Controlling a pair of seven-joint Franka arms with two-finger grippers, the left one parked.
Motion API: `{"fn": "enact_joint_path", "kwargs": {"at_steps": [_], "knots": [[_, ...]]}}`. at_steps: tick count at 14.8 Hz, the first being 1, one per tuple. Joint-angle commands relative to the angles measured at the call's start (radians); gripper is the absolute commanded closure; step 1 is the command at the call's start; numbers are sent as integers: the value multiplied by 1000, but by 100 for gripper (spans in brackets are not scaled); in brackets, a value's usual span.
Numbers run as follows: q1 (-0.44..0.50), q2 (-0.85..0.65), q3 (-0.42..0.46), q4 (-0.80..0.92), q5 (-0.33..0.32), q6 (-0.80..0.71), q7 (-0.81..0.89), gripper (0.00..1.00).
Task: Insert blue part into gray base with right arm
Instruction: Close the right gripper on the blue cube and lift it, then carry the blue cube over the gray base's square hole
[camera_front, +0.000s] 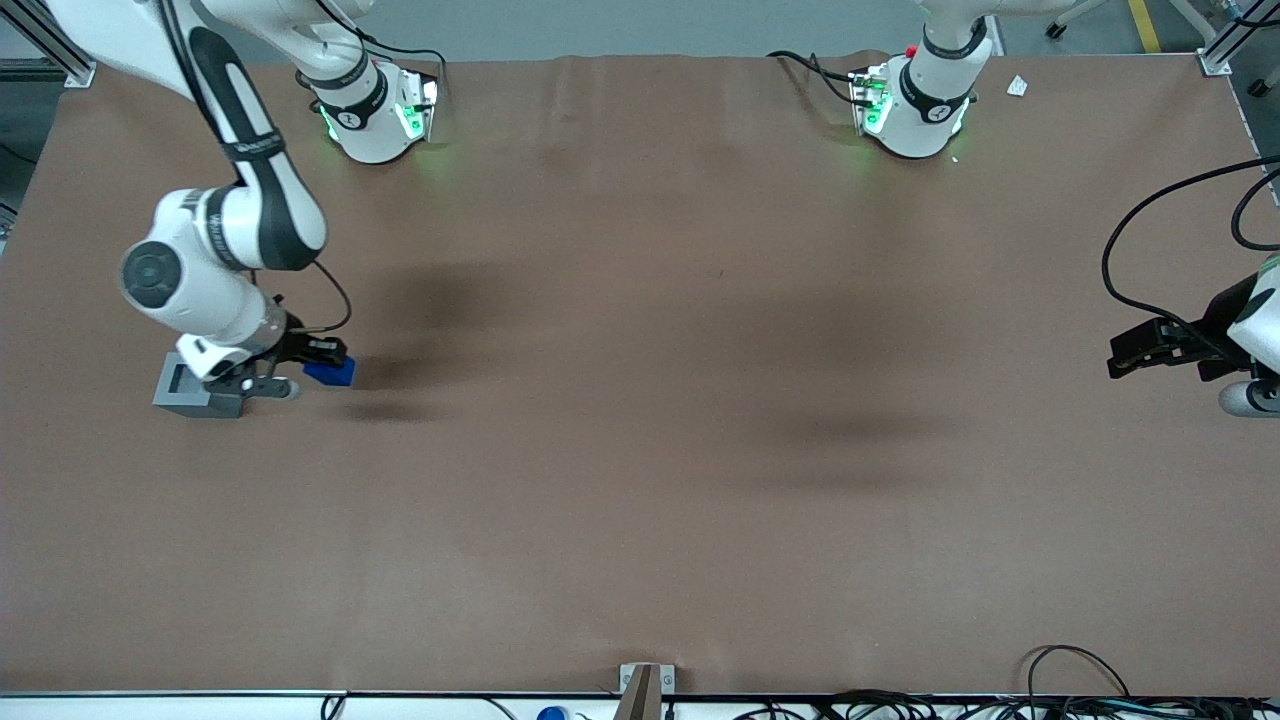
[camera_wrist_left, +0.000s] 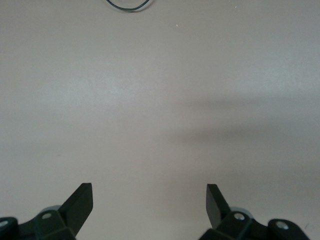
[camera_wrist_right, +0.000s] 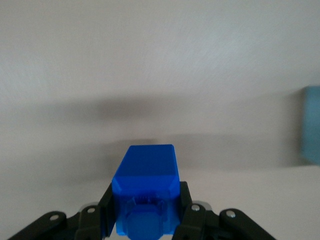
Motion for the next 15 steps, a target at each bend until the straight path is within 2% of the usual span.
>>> {"fn": "enact_joint_path", "kwargs": {"at_steps": [1, 8, 12, 15], "knots": [[-81, 5, 2, 136, 4, -122, -54, 90], [-279, 94, 2, 262, 1, -148, -303, 89], [-336, 107, 1, 262, -2, -156, -343, 89], [-345, 107, 1, 261, -4, -171, -348, 89]]}}
